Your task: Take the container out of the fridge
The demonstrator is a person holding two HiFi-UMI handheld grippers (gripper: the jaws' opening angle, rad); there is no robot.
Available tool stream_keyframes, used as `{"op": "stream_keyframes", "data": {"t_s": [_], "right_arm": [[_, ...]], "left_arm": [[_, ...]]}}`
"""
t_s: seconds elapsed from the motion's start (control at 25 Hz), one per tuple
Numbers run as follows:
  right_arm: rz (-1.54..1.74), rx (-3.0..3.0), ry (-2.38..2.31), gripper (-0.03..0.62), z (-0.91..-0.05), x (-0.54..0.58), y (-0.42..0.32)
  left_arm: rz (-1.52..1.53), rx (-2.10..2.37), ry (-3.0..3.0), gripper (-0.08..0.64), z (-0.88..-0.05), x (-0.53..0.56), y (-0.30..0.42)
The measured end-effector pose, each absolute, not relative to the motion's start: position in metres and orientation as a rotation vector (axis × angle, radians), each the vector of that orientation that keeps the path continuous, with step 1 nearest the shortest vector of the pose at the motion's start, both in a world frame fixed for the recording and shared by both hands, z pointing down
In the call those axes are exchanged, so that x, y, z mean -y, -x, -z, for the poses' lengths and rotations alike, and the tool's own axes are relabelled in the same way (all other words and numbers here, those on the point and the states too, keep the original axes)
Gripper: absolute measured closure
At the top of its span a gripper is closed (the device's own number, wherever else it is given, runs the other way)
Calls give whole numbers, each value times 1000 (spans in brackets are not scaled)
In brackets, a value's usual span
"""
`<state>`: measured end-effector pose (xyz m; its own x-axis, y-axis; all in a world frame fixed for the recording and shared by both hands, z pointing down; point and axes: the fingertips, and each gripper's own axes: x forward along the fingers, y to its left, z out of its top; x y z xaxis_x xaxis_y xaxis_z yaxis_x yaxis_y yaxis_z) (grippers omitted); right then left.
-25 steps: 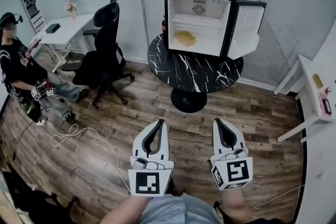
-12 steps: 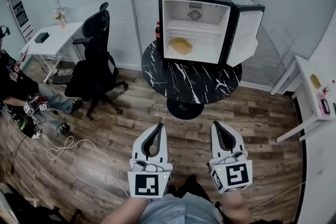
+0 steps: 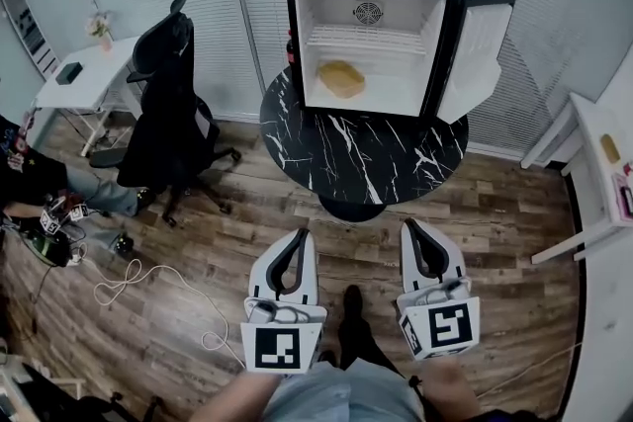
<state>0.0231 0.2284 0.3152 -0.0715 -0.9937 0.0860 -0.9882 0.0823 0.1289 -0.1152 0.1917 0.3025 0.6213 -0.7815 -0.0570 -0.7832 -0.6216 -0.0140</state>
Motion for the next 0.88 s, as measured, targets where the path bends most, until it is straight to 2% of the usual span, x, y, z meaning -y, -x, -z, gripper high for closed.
{"op": "stream_keyframes", "data": {"t_s": [0.52,0.88], "right_arm": [[-15,2266,-1986,578,-326,-80,-122],[56,2348,-1940,578,-308,-13,-149]], "left_arm": [[52,-1397,2739,546,-304,-52,16],[10,-1454,2643,546,-282,-2,-5]]}}
